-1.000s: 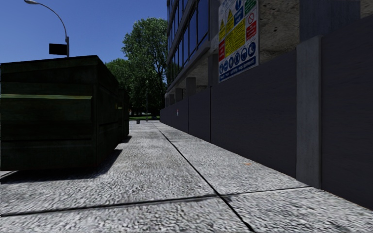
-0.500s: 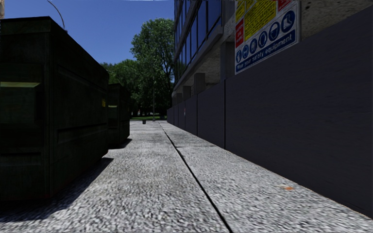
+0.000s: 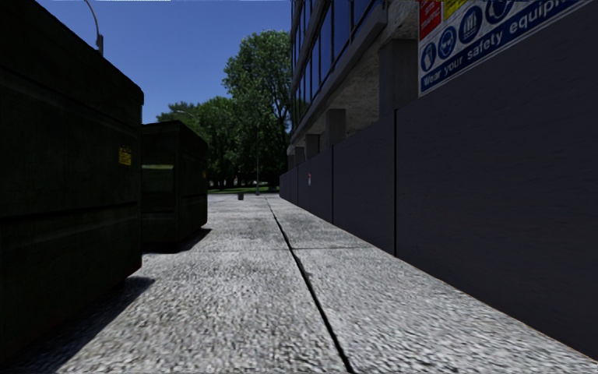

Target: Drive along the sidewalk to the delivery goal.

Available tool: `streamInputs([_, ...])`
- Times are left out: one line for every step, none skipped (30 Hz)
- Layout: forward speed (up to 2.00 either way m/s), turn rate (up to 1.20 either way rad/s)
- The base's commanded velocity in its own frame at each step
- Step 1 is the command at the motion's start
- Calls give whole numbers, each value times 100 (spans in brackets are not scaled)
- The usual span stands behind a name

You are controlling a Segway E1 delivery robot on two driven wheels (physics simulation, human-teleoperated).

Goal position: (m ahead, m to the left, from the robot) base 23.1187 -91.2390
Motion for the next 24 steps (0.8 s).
streamInputs([200,54])
streamInputs([200,56])
streamInputs([200,56])
streamInputs([200,43])
streamInputs([200,3])
streamInputs([200,1])
streamInputs([200,1])
streamInputs([200,0])
streamInputs([200,0])
streamInputs([200,0])
streamInputs([200,0])
streamInputs([200,0])
streamInputs([200,0])
streamInputs([200,0])
streamInputs([200,0])
streamInputs([200,4])
streamInputs([200,12])
streamInputs([200,25])
streamInputs([200,34])
streamInputs([200,34])
streamInputs([200,35])
streamInputs([200,32])
streamInputs([200,11])
streamInputs([200,1])
